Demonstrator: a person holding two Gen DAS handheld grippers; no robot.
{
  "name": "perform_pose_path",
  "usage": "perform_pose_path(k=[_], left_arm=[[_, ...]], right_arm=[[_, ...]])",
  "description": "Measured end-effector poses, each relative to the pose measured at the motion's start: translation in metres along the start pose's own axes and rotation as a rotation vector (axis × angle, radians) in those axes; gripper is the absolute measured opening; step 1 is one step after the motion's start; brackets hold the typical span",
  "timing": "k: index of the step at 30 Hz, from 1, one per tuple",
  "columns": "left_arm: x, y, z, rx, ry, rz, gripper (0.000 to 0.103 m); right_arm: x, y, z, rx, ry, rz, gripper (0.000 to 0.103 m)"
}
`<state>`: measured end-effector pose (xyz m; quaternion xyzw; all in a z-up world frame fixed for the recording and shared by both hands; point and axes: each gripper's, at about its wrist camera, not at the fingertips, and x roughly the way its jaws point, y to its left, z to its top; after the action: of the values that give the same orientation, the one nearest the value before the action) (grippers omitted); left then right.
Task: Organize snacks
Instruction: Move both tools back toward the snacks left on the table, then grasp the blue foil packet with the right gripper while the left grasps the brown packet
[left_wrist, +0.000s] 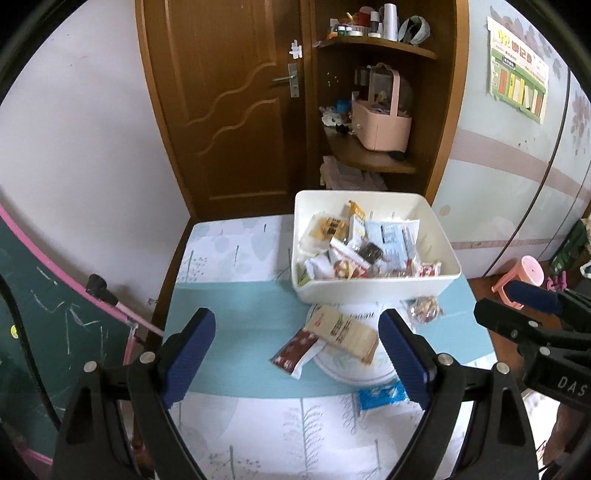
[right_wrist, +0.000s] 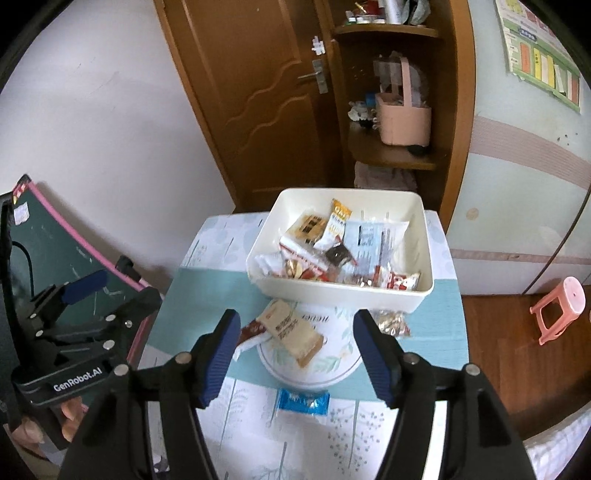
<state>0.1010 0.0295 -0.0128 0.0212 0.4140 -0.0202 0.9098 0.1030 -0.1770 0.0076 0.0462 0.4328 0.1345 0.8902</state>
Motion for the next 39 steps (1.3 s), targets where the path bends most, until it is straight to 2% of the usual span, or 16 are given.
perform_pose_path(k=[8, 12, 18, 25, 32, 37, 39], left_arm=[[0.014, 0.013, -0.021, 0.057, 0.045, -0.031, 0.09], [0.044, 0.026, -0.033, 0.079, 0.12, -0.073, 0.09], [0.103, 0.043, -0.061, 0.147, 0.256, -0.094, 0.09], [0.175, 0.049, -0.08, 0.19, 0.401, -0.137, 0.09], [0.222, 0.027, -0.073, 0.262, 0.428, -0.191, 0.09], [0.248, 0.014, -0.068, 0.286, 0.455, -0.221, 0.09], [0.257, 0.009, -0.067, 0.291, 0.465, -0.23, 0.09]], right_arm=[[0.005, 0.01, -0.025, -0.002, 0.05, -0.024, 0.064], [0.022, 0.009, -0.037, 0.03, 0.097, -0.052, 0.065], [0.066, -0.006, -0.061, 0.144, 0.201, -0.08, 0.065], [0.126, -0.025, -0.107, 0.306, 0.34, -0.09, 0.065], [0.17, -0.034, -0.139, 0.503, 0.42, -0.069, 0.065], [0.189, -0.035, -0.145, 0.634, 0.45, -0.043, 0.065], [0.194, -0.033, -0.145, 0.66, 0.457, -0.04, 0.068]])
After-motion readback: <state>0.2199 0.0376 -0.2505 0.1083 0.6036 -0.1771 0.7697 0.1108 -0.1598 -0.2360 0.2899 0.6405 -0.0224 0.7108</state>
